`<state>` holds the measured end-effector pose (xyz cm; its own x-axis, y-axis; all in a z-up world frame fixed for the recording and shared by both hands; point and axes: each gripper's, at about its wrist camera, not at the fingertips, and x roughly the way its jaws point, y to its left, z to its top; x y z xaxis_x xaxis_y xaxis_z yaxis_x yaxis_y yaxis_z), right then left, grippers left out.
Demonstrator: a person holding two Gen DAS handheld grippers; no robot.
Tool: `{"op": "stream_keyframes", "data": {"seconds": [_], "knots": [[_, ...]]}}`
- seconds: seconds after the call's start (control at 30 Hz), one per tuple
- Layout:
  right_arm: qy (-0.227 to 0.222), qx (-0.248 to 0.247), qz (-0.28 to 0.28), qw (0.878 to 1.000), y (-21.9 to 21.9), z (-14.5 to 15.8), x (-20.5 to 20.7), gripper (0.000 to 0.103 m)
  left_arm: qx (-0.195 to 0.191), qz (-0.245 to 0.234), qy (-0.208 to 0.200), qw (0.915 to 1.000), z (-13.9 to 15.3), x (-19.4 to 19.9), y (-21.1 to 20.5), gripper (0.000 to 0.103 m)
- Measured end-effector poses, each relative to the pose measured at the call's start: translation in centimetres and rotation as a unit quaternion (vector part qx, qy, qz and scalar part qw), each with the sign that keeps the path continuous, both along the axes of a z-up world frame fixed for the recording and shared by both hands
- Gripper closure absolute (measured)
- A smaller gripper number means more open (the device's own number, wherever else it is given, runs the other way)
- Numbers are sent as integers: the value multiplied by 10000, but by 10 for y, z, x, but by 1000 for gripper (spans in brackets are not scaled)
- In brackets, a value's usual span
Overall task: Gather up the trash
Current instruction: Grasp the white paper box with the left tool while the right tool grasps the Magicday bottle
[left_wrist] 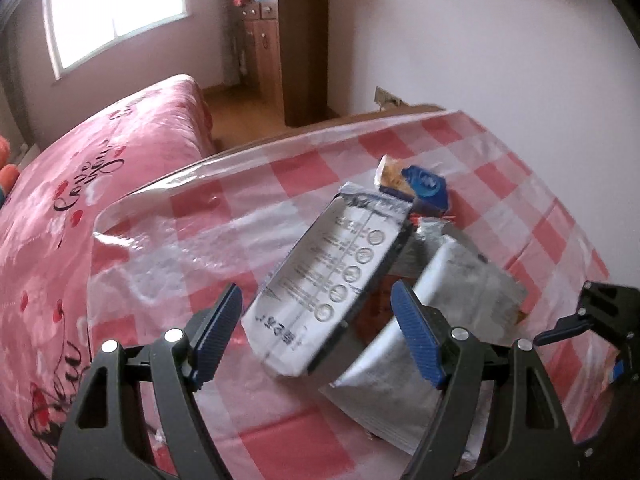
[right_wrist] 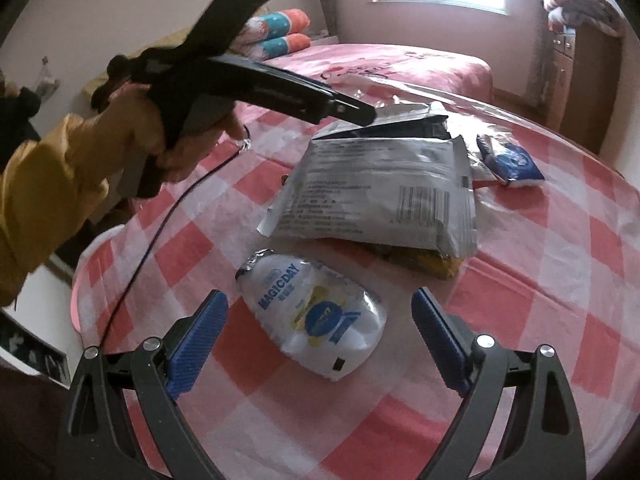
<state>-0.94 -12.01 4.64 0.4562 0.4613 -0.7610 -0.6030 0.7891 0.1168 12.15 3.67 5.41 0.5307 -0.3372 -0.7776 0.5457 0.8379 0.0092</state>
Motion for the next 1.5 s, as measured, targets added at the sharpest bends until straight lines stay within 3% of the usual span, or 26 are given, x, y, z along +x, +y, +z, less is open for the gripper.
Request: {"op": "stream_keyframes", "data": {"seconds": [0.2,0.5,0.6,0.77,0.8,1.07,1.5], "knots": [[44,-113,101,9999,3,-8,12,11,266,-206,101,9994,-17,21,-11,25],[1,-305,355,9989,14,-14,18,11,175,-97,232,9995,-31,42,-18,26],[1,-319,384,9988,15,-15,16,11,74,-11,252,9997,-34,42,-17,34],[-27,-432,425,9982,19,-19,11,12,32,179,107,9998,-31,34,-16,41],[-53,-439,456,9980,21,-18,9,17,45,225,88,9997,-31,32,-16,41],[-107,-431,368,9983,18,-18,1,22,-42,742,-45,9972,-24,17,-1,42],[-154,-263,-182,9994,0,-14,-18,32,-312,1468,-387,9879,0,-28,34,43]]}}
